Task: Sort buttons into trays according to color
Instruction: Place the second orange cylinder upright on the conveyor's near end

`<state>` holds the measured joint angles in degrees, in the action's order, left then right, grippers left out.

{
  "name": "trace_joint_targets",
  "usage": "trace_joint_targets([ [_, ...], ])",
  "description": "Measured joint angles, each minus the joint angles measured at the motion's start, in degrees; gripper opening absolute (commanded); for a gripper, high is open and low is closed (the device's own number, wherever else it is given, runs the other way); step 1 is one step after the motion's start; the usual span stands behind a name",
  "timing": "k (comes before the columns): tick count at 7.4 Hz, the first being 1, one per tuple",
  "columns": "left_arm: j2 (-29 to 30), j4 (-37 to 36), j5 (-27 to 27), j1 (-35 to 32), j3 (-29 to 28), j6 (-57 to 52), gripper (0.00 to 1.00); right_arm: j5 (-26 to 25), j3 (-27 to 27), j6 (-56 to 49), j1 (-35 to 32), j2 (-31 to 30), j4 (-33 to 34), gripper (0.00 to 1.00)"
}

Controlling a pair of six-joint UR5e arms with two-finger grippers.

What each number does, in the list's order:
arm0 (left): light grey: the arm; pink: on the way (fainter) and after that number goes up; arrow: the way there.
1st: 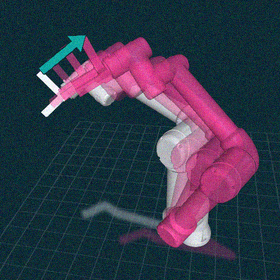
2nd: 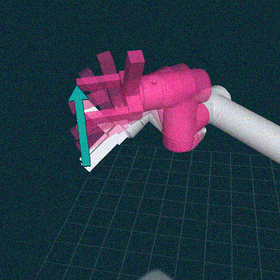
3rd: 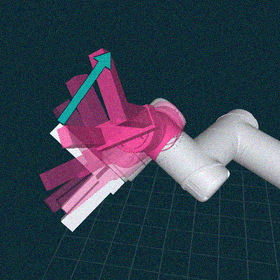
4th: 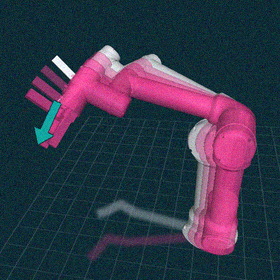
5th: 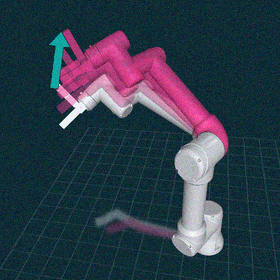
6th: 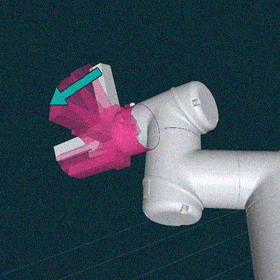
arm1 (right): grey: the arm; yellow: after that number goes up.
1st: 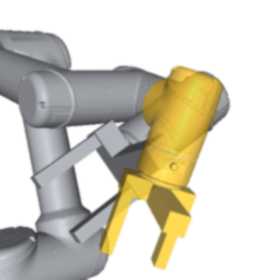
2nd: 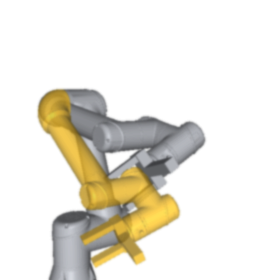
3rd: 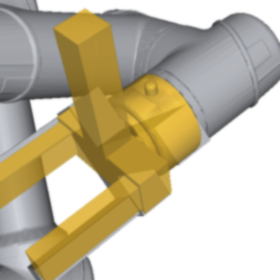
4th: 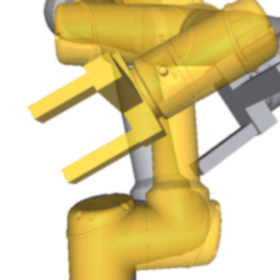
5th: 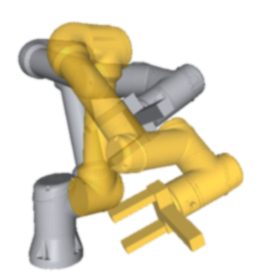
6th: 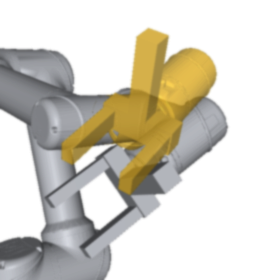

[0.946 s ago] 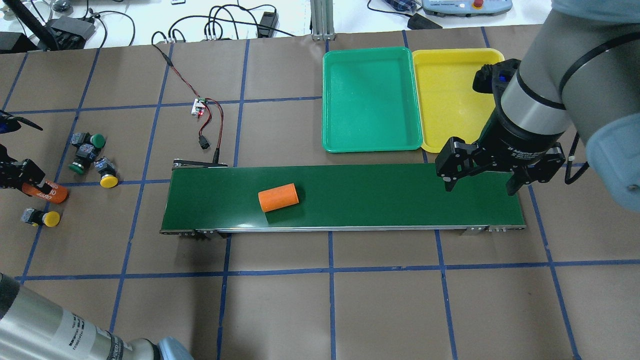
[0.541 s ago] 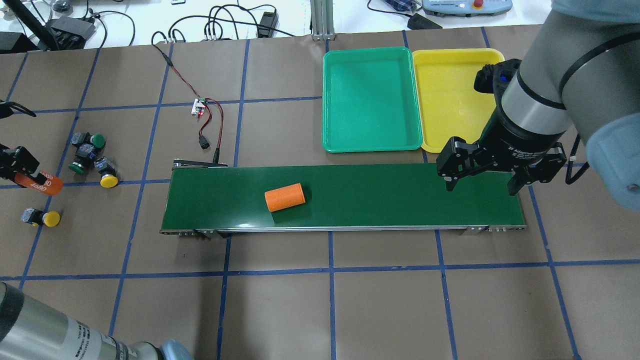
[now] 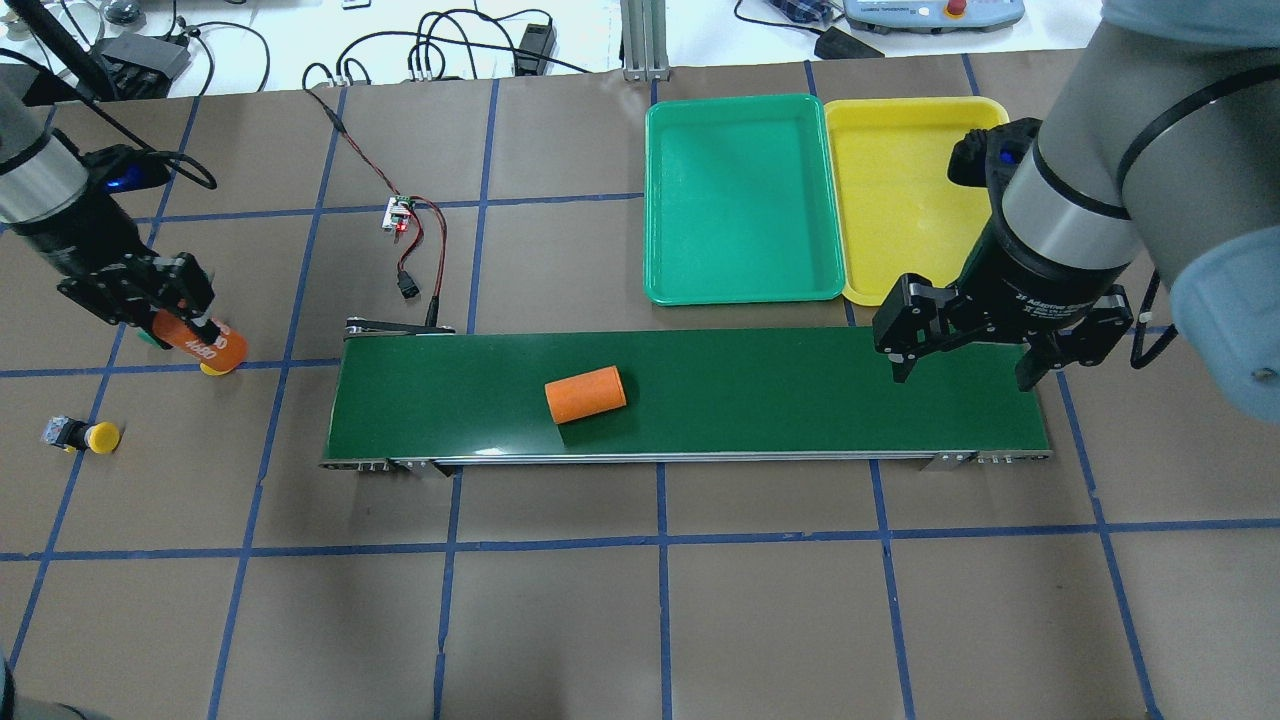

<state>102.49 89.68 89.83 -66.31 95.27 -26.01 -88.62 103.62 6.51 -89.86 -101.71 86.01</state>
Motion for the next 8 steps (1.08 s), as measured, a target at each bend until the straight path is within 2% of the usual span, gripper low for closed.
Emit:
trace_joint_targets([
  [3, -5.85, -8.74, -0.45, -9.48, 10.81, 10.81, 0.0, -0.37, -0.38, -0.05, 0.05, -0.01, 0.11, 1.0],
  [6, -6.14, -12.73, -1.55, -12.29, 14.06, 15.49, 0.0, -0.06, 0.04, -0.05, 0.2, 0.29, 2.01, 1.0],
  [7, -5.62, -13.44, -1.87, -12.94, 14.24, 16.67, 0.37, 0.15, 0.12, -0.03, 0.17, -0.78, 2.26, 1.0],
  [8, -5.22, -13.84, -2.0, -13.23, 14.48, 17.1, 0.48, 0.34, 0.22, -0.08, 0.14, -2.6, 2.04, 1.0],
])
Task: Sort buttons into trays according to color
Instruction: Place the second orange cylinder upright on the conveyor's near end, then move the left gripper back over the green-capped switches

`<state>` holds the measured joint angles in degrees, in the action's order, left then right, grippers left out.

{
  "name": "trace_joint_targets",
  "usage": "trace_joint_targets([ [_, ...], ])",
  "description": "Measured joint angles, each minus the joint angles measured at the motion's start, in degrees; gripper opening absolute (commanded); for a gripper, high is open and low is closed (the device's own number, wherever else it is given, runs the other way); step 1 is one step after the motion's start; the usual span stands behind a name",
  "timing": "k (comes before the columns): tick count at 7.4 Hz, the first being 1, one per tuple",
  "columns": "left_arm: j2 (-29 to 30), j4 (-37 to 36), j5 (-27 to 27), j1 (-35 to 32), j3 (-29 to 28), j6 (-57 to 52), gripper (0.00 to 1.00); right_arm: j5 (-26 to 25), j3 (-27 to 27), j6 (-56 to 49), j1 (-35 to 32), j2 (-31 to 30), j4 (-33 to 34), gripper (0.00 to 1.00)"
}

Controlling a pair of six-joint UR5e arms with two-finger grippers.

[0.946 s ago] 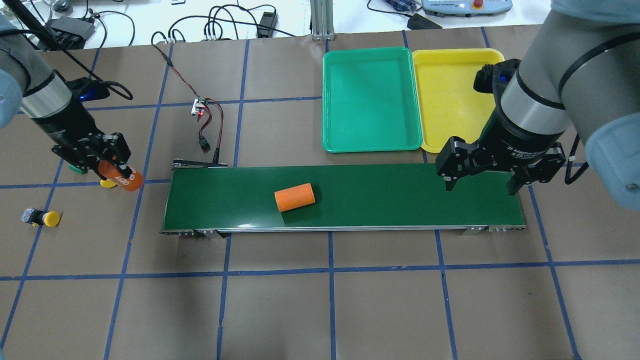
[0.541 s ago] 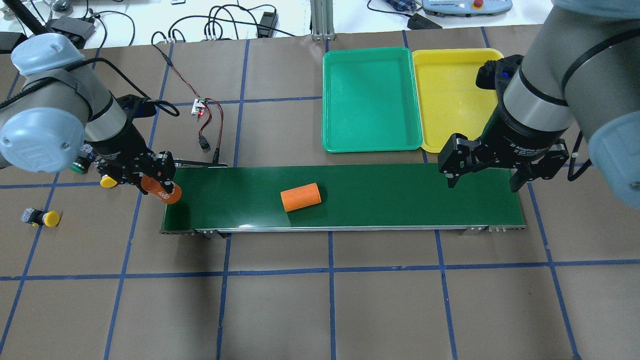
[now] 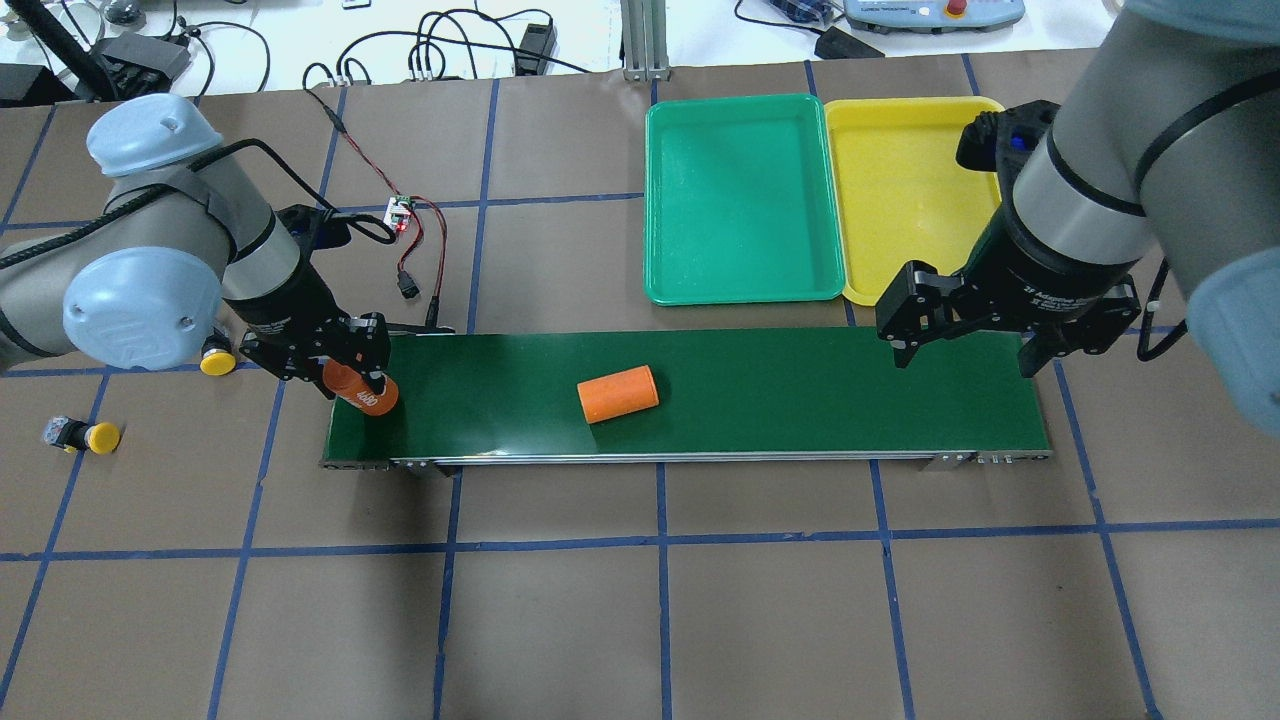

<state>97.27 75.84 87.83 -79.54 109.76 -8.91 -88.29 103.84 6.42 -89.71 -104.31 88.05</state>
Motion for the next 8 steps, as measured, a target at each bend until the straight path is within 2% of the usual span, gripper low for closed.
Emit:
trace_joint_targets([
  [1, 0.26, -0.23, -0.05, -0.12, 0.13, 0.17, 0.6, 0.11, 0.1, -0.22, -0.02, -1.8, -0.38, 0.97],
  [3, 0.47, -0.83, -0.18, -0.15, -0.31, 0.15, 0.92, 1.0, 0.88, -0.69, -0.33, -3.36, -3.03, 1.0],
  [4, 0.17, -0.82, -0.6, -0.03, -1.12, -0.16, 1.0, 1.67, 1.28, -0.77, -0.47, -3.57, -1.96, 1.0],
  [6, -1.11, 1.99, -2.59, 0.54, -6.3, -0.39, 1.0, 2.21, 1.59, -0.79, -0.42, -3.79, 2.16, 1.0],
  [8, -0.35, 5.91, -2.94, 3.89, -12.23, -0.65, 1.0, 2.71, 3.18, -0.57, -0.19, -2.02, 3.16, 1.0],
])
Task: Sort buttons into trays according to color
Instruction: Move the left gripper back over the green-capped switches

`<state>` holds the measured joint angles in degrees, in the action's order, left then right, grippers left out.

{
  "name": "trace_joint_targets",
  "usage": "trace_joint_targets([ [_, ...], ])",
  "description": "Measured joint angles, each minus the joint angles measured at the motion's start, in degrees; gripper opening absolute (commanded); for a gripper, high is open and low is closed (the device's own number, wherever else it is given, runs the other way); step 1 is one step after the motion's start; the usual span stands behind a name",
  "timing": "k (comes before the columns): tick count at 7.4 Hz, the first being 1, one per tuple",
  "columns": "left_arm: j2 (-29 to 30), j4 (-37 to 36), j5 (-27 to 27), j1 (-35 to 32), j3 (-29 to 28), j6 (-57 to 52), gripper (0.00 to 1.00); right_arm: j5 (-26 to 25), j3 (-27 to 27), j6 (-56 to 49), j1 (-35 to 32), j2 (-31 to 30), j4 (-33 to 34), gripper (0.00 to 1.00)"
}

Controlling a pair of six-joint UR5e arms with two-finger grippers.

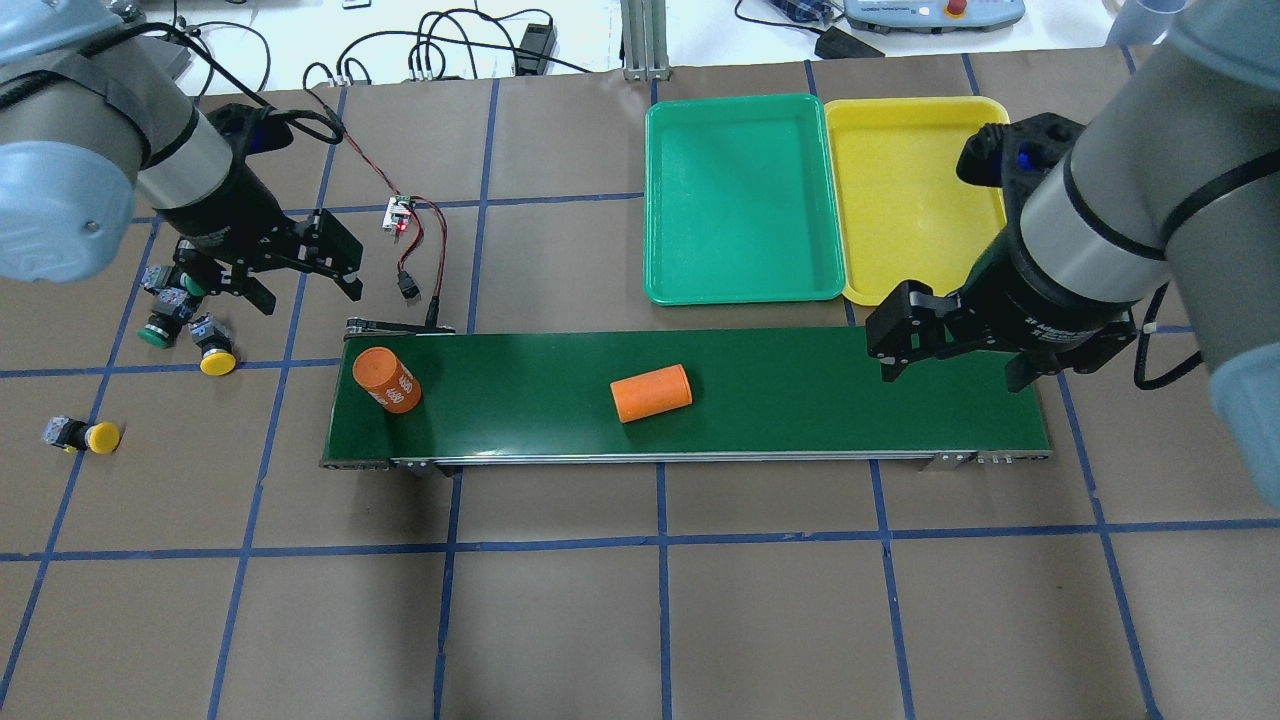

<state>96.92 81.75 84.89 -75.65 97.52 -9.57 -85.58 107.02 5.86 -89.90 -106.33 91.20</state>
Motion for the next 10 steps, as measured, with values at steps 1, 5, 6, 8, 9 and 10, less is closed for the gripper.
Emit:
trace_joint_targets([
  [1, 0.68, 0.42, 0.14, 4.08, -1.48, -0.68, 1.0, 0.06, -0.23, 0.06, 0.16, 0.47, 0.67, 1.0],
  [5, 7.91, -8.41, 0.47, 18.28, -2.62, -6.31, 1.0, 2.21, -1.55, -0.24, 0.12, 0.5, -0.22, 1.0],
  [6, 10.37, -10.7, 0.41, 20.61, -2.88, -6.41, 1.0, 2.08, -1.58, 0.04, 0.32, 0.55, -0.21, 1.0],
  [8, 15.24, -13.04, 0.47, 22.92, -5.28, -6.22, 1.0, 1.7, -1.55, 0.76, 0.77, 0.54, -0.25, 1.0],
  [9, 17.96, -13.95, 0.51, 23.28, -7.07, -6.06, 1.0, 0.61, -1.57, 0.81, 0.99, 0.48, -0.87, 1.0],
  [10, 20.44, -15.53, 0.55, 23.56, -8.33, -6.01, 1.0, -1.26, -1.58, 0.53, 1.08, 0.43, -1.67, 1.0],
])
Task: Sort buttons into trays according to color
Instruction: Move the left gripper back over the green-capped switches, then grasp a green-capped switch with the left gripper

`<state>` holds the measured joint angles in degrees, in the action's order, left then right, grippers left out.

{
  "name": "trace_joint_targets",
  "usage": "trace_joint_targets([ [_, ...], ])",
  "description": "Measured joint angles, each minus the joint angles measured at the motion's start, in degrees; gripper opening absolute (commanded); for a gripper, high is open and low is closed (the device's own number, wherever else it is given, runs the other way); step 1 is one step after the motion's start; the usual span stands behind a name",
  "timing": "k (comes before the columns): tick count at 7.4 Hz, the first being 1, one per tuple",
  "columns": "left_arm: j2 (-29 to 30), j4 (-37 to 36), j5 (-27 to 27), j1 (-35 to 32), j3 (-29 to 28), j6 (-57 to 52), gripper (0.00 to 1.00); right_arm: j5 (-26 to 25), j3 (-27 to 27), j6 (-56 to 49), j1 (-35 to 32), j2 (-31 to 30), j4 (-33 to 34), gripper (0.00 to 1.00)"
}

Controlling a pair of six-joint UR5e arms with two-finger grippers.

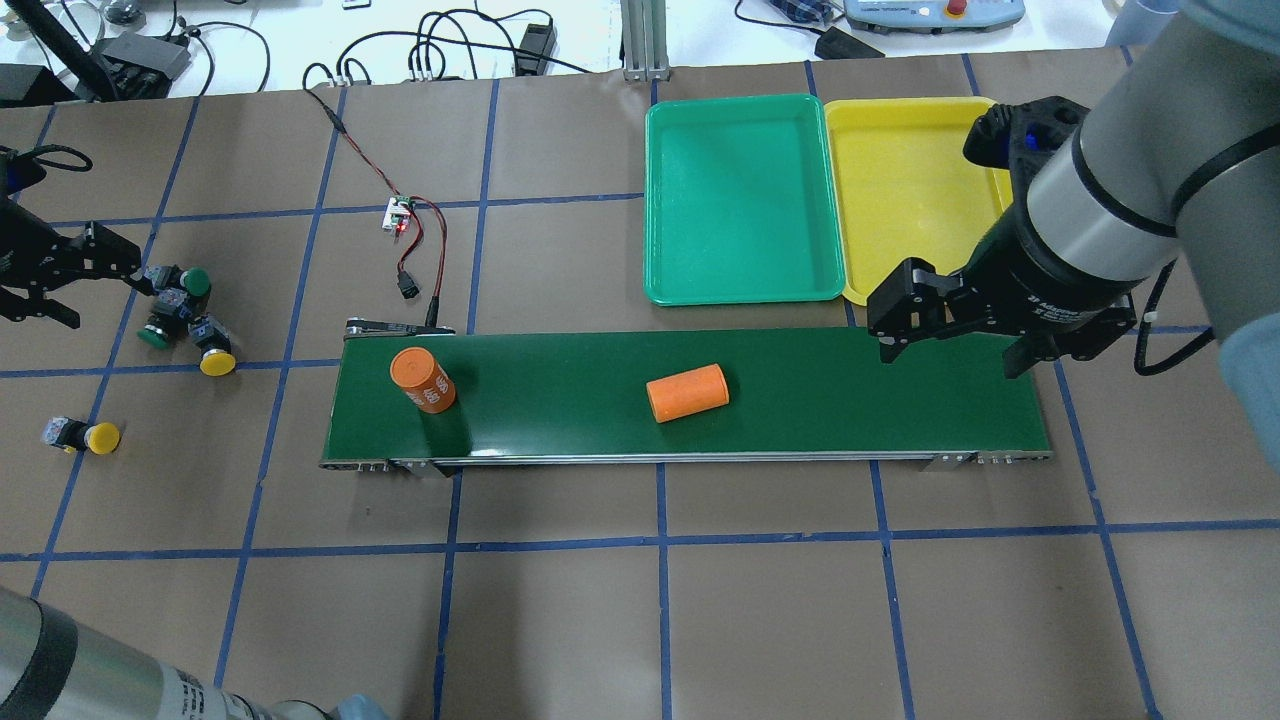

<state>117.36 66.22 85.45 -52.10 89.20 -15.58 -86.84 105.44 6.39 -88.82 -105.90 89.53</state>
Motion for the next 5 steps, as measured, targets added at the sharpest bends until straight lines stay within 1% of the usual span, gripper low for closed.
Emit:
trace_joint_targets([
  [1, 1.82, -1.46, 0.0, 0.54, -0.53, 0.06, 1.0, -0.98, -0.08, -0.5, 0.12, -0.02, -0.23, 1.0],
  [3, 4.51, -5.07, 0.11, 1.72, -0.28, 0.3, 1.0, -1.28, -0.14, -0.73, 0.17, 0.02, 0.15, 1.0],
  [5, 5.37, -6.13, -0.06, 1.94, 0.43, 0.08, 1.0, -1.48, 0.01, -0.95, 0.14, 0.04, 1.5, 1.0],
])
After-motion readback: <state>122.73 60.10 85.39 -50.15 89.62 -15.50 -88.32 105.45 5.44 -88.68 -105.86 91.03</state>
